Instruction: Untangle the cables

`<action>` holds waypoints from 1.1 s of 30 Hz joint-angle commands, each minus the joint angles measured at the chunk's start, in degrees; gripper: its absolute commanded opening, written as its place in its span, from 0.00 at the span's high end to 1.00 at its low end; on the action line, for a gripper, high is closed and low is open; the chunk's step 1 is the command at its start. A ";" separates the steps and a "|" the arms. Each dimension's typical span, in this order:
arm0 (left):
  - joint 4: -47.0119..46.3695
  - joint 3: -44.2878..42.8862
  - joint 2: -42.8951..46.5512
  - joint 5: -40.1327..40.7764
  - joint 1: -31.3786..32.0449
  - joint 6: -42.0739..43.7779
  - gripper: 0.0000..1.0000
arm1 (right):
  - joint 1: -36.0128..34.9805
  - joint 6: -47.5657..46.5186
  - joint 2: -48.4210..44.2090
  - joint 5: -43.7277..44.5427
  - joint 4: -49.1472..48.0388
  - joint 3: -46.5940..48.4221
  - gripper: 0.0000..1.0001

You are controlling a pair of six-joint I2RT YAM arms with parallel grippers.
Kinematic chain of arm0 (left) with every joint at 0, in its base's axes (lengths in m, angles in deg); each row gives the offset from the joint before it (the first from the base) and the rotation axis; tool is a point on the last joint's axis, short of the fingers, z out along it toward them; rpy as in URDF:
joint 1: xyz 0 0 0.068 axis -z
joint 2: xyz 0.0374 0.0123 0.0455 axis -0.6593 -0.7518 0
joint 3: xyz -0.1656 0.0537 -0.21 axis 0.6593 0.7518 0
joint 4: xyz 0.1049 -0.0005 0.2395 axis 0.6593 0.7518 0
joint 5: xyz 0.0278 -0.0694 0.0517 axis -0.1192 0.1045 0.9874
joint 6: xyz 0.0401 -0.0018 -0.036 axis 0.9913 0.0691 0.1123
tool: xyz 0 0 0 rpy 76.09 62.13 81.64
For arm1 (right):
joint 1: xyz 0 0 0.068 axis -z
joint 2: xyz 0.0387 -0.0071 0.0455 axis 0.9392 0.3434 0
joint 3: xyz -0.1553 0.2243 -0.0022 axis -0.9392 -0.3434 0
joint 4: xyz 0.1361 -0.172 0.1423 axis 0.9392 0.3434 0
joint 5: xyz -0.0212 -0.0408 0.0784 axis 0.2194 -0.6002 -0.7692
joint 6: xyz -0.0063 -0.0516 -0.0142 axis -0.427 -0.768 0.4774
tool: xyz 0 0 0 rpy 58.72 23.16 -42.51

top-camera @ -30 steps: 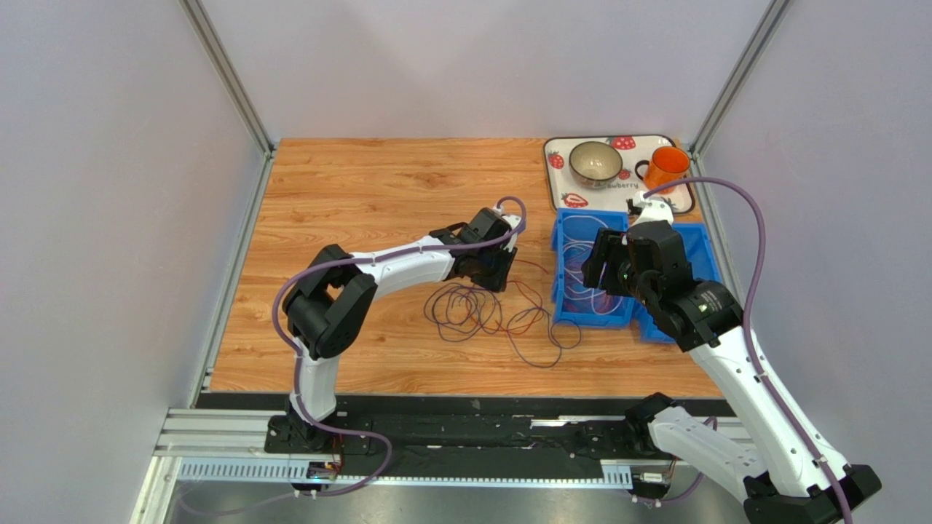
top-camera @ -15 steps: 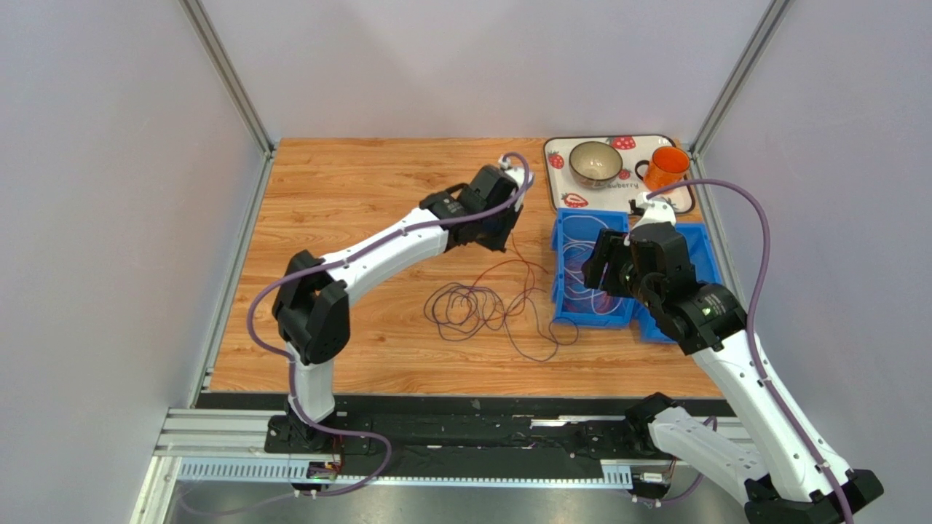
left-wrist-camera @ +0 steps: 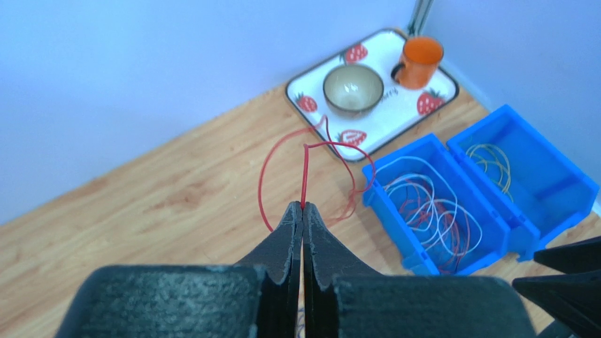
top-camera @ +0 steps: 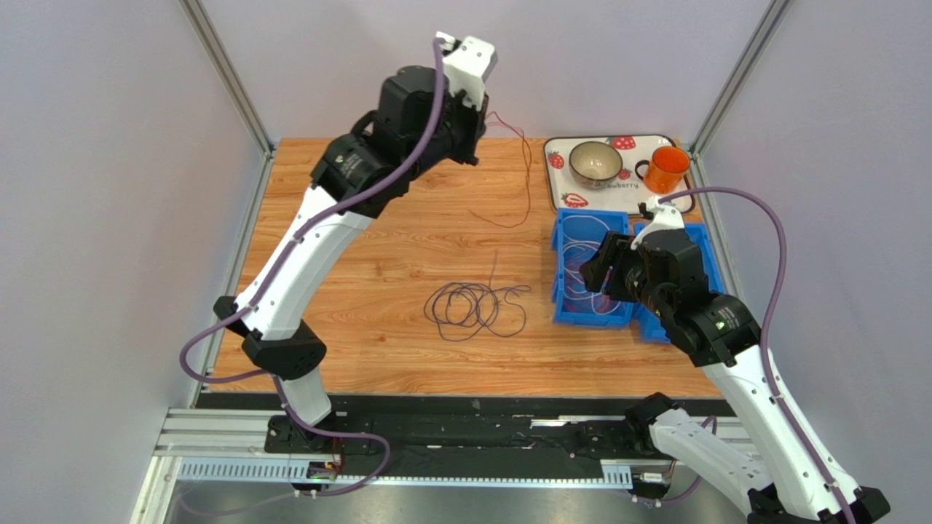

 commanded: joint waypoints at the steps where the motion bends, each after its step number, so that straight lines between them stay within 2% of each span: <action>1: 1.85 -6.59 5.40 2.49 -0.10 3.54 1.00 | -0.11 1.27 -1.07 -1.41 -0.72 1.98 0.39; 3: -0.61 -3.88 9.51 3.19 -0.10 3.71 1.00 | -0.11 1.54 -1.15 -1.94 -1.07 1.98 0.39; 6: -5.10 7.00 14.70 4.69 -0.01 2.58 1.00 | -0.20 1.80 -1.24 -3.17 -2.12 1.54 0.39; 7: -5.46 12.77 15.51 4.86 -0.27 1.88 1.00 | -0.11 1.80 -1.33 -3.69 -2.38 1.36 0.39; 9: -5.20 18.08 17.26 4.60 -0.27 -0.66 1.00 | -0.20 1.72 -1.15 -5.97 -3.26 1.01 0.39; 13: -6.24 33.26 20.69 1.89 -0.27 -5.86 1.00 | -0.11 1.72 -1.07 -10.98 -5.20 0.31 0.39; 19: -9.50 50.67 28.51 -3.04 -0.27 -13.85 1.00 | -0.20 1.98 -0.10 -18.55 -8.45 -1.10 0.39; 24: -7.67 62.81 36.15 -3.66 -0.27 -19.04 1.00 | -0.28 1.89 1.13 -23.03 -10.03 -1.89 0.39; 30: -0.73 70.91 47.41 1.77 -0.27 -25.11 1.00 | -1.25 1.89 4.03 -27.25 -12.14 -2.68 0.38; 33: 2.00 75.30 50.93 4.94 -0.27 -28.97 1.00 | -4.32 2.07 6.49 -26.99 -13.37 -2.68 0.38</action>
